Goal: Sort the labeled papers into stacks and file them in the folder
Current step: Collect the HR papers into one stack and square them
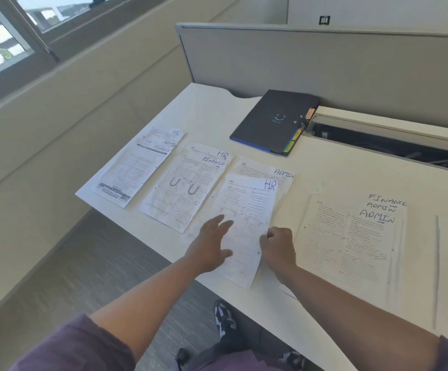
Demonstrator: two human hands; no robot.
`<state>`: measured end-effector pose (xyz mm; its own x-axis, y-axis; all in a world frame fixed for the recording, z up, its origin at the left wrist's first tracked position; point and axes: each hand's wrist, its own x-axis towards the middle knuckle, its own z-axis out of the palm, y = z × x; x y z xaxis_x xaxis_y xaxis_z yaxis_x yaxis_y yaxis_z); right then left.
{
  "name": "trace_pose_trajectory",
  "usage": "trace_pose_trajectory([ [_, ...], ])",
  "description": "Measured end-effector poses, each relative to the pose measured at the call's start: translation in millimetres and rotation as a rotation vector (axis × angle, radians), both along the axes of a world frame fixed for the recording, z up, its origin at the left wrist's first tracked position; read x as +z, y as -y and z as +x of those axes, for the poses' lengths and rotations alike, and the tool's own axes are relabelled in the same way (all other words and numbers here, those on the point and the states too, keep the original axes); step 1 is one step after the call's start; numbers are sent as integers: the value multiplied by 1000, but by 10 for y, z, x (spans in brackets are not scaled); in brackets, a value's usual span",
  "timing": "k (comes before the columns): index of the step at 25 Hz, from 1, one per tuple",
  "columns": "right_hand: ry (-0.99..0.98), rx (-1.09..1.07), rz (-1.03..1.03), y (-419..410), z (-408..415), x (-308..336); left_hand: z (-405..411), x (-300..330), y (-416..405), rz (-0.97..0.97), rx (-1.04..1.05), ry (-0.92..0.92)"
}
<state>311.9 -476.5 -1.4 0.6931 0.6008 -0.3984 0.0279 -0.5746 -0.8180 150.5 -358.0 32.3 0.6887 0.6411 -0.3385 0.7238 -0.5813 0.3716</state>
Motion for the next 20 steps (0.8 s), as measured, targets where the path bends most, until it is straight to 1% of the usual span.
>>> trace_pose_trajectory([
  [2,-6,-74,32,83,37,31,-96,56,-81,-43,134,140],
  [5,-22,-174,28,150,144,87,-267,106,-206,-120,320,269],
  [9,-10,-267,155,47,270,214,-453,140,-455,-190,531,314],
  [12,-26,-343,252,-92,322,308,-516,149,-738,-256,593,363],
  [16,-190,-334,327,-459,193,329,-461,201,-1240,-372,656,469],
  [17,-231,-322,334,-602,126,323,-445,227,-1392,-437,659,491],
  [20,-312,-294,328,-1190,-146,241,-509,230,-1939,-733,626,539],
])
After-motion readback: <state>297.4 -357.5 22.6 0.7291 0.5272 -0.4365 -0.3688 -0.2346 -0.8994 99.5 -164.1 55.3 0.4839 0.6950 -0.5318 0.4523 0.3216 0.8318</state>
